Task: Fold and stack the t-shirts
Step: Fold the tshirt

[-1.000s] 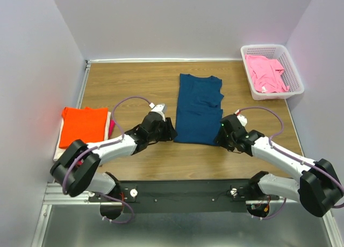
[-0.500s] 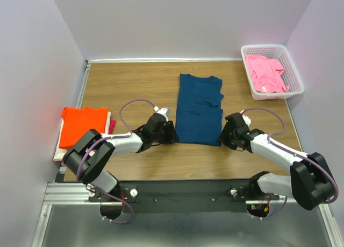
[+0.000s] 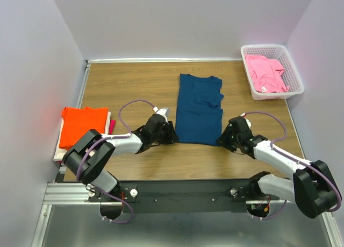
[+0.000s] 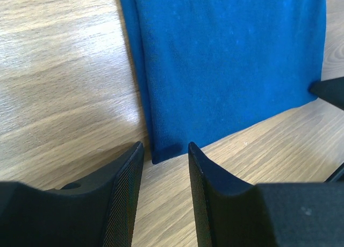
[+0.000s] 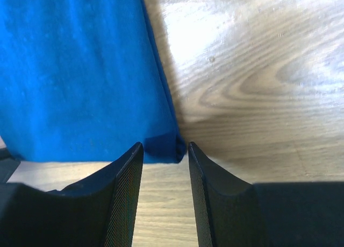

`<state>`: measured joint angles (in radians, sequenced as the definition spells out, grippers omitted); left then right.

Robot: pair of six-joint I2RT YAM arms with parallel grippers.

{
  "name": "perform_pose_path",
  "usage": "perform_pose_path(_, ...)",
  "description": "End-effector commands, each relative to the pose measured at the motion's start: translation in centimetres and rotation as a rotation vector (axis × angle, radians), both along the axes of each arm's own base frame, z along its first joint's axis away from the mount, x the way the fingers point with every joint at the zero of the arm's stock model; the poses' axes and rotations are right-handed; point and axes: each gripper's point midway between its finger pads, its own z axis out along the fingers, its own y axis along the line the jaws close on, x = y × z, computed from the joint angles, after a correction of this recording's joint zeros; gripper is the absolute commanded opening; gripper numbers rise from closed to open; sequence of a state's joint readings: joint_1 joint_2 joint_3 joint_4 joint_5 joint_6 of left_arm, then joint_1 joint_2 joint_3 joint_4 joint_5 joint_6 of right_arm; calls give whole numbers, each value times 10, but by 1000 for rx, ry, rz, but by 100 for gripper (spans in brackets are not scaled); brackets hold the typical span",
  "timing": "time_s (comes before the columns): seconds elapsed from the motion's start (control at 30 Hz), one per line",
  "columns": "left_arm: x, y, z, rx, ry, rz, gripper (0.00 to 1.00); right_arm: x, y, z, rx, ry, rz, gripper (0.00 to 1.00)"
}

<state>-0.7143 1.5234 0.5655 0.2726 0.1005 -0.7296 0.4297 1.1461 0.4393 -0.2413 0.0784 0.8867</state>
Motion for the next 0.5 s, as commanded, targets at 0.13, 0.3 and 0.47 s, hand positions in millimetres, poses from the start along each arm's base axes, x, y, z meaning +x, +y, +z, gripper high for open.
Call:
perform_pose_path(0.13, -4, 4, -8, 15, 19, -6, 47, -36, -8, -25, 4, 128, -1, 47)
perform_pose_path(0.3, -5, 3, -11, 17, 26, -11, 46, -34, -8, -25, 0, 131, -10, 47)
perform_pose_path(0.47, -4, -1, -15, 9, 29, -20, 42, -28, -10, -22, -16, 115, -19, 46)
